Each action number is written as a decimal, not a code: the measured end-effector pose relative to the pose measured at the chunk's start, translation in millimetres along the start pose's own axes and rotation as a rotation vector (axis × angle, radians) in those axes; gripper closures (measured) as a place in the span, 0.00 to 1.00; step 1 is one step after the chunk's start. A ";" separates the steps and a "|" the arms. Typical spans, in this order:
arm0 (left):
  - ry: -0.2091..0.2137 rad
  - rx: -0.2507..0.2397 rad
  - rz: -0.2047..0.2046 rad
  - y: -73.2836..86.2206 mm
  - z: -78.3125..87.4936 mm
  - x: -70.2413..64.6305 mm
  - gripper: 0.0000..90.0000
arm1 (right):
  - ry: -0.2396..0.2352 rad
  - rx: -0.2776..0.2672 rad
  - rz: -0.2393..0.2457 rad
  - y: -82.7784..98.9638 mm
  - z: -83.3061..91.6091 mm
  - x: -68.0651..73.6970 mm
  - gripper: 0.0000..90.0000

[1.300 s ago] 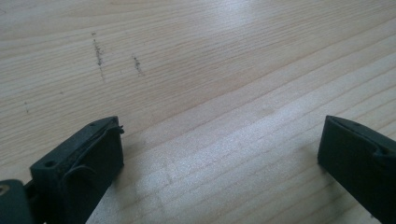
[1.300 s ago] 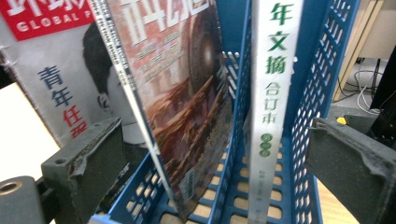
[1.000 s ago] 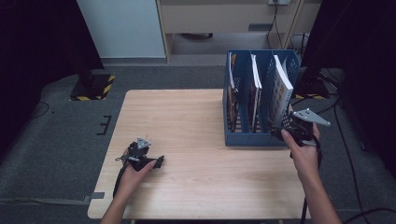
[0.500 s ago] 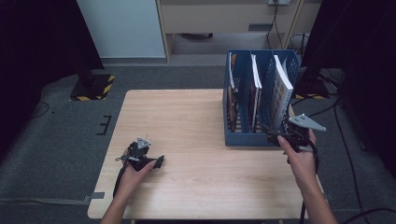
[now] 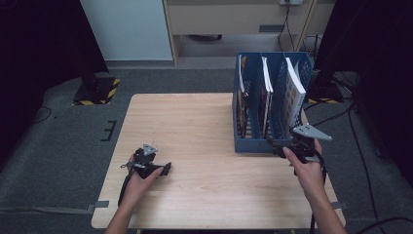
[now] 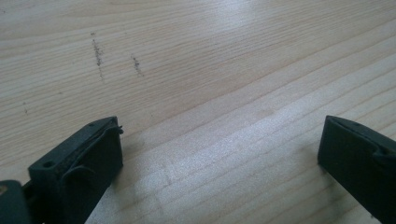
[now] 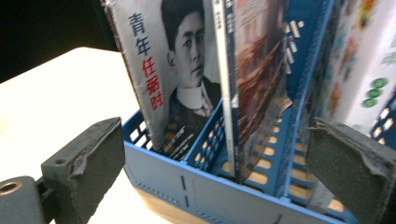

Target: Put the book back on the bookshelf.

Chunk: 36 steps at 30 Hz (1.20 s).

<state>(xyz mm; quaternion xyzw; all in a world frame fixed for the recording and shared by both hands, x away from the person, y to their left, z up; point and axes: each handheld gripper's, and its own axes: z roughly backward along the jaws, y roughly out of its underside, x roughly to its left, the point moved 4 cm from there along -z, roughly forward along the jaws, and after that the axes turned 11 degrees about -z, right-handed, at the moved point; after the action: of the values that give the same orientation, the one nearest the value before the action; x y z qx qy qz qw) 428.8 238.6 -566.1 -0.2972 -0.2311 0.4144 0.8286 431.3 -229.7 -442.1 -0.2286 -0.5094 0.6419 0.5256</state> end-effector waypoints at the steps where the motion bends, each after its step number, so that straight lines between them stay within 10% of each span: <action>1: 0.000 0.000 0.000 0.0 0.0 0.0 0.00 | -0.003 0.002 -0.002 1.7 -1.0 1.7 0.06; 36: -0.001 0.000 -0.001 0.0 0.1 -0.4 0.00 | -0.137 0.177 0.074 47.1 -47.6 70.5 0.06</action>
<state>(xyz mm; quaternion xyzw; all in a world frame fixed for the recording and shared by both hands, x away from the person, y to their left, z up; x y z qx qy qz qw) 428.6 238.3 -566.1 -0.2968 -0.2314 0.4142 0.8287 425.8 -142.6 -485.1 -0.1554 -0.4767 0.7174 0.4838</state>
